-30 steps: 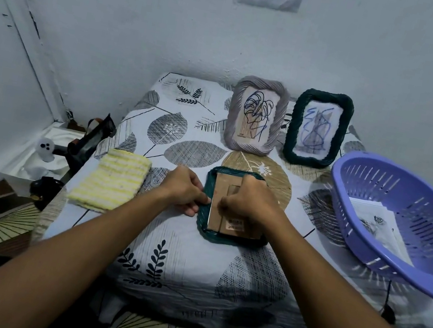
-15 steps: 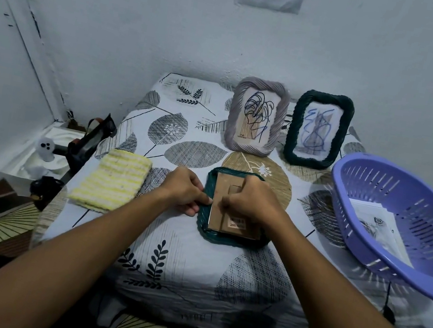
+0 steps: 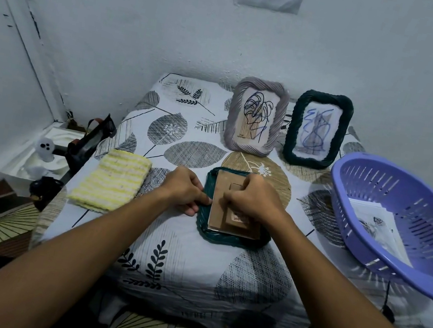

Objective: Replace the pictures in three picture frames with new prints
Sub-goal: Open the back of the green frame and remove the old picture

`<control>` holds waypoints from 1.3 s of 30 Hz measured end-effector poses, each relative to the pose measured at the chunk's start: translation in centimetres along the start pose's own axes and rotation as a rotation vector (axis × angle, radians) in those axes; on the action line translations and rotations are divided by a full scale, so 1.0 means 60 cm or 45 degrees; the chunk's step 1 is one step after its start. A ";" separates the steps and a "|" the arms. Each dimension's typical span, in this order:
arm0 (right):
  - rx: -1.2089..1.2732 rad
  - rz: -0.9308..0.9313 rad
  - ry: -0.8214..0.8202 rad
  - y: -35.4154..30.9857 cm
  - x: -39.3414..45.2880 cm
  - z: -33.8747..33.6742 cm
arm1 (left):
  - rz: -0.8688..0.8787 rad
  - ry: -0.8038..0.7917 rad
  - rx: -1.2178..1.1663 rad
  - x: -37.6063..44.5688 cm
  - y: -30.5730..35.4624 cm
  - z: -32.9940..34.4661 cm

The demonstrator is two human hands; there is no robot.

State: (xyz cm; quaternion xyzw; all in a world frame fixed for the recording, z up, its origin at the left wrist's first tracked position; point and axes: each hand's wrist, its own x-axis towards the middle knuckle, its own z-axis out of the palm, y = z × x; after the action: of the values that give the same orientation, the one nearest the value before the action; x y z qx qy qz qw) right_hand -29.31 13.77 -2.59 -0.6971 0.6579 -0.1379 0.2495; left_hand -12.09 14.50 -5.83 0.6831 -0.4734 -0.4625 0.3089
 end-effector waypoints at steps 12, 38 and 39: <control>0.161 -0.028 0.110 0.009 -0.004 -0.007 | 0.001 -0.011 0.007 0.000 0.001 -0.001; 1.295 0.229 0.094 0.060 -0.010 -0.044 | -0.022 0.024 -0.030 -0.001 0.002 0.005; 1.335 0.260 0.083 0.061 -0.010 -0.045 | -0.022 0.021 -0.032 -0.002 0.002 0.005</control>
State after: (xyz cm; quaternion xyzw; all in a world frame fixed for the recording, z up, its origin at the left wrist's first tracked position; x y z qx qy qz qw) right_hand -33.88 13.90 -2.19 -0.4066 0.5725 -0.4448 0.5560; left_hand -12.42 14.59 -5.76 0.6872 -0.4589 -0.4653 0.3173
